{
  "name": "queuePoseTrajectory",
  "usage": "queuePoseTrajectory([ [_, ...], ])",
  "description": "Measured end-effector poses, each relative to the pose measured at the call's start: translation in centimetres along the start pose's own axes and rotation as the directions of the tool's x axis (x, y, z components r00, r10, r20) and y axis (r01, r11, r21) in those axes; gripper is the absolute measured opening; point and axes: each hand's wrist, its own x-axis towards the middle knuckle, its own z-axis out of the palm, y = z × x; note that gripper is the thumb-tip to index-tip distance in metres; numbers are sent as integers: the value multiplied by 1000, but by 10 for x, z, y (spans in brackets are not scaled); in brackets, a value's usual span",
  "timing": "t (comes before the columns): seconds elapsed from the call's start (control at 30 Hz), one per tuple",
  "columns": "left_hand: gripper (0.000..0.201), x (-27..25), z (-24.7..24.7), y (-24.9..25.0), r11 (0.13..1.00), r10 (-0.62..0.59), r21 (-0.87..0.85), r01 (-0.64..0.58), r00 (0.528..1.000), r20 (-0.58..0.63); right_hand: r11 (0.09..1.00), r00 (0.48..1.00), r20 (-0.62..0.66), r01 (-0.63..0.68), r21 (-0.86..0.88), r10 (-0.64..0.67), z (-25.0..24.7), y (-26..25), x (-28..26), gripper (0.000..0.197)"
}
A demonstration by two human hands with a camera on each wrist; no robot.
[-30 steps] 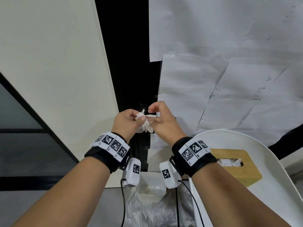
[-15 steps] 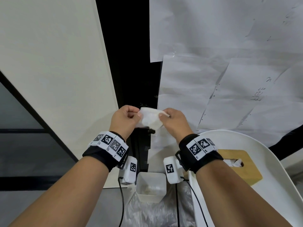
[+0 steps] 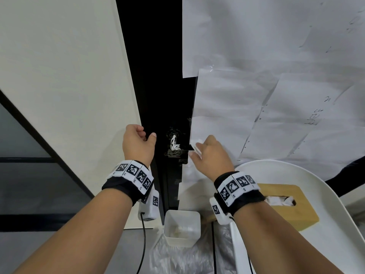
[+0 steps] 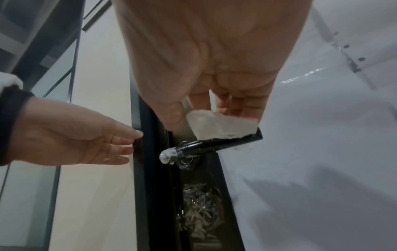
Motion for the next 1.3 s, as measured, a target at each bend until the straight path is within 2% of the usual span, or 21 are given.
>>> queuePoseTrajectory([
  [0.07, 31, 2, 1, -1, 1000, 7, 13, -7, 1000, -2, 999, 999, -33, 10, 39, -9, -1, -1, 2, 39],
  [0.17, 34, 6, 1, -1, 998, 31, 49, -31, 999, -6, 1000, 999, -28, 22, -4, -22, -2, -3, 9, 17],
  [0.47, 33, 15, 6, -6, 985, 93, 144, -96, 995, 24, 997, 998, -21, 53, -59, -55, 2, -17, 10, 31],
  [0.57, 33, 15, 7, -6, 981, 108, 158, -112, 994, 33, 997, 998, 12, 60, -38, -59, -5, -16, 10, 24],
  [0.67, 34, 16, 5, -6, 980, 107, 162, -113, 993, 43, 999, 1000, -6, 28, -25, -28, -10, -10, 13, 29],
  [0.8, 37, 17, 5, -5, 982, 86, 163, -93, 995, 44, 998, 999, -26, 18, -58, -19, -3, -8, 12, 17],
  [0.97, 41, 19, 5, -2, 979, 84, 183, -88, 996, 32, 997, 998, -12, 67, -37, -68, 1, -19, 11, 24],
  [1.03, 40, 19, 5, -1, 980, 86, 178, -90, 996, 28, 998, 998, -7, 58, -14, -58, 2, -16, 13, 22],
  [1.13, 39, 19, 6, -2, 981, 82, 175, -87, 996, 34, 1000, 999, -22, 28, -8, -28, 1, -11, 16, 32],
  [1.3, 38, 18, 6, -1, 979, 91, 180, -97, 995, 42, 997, 999, -9, 51, -57, -51, 2, -19, 17, 21],
])
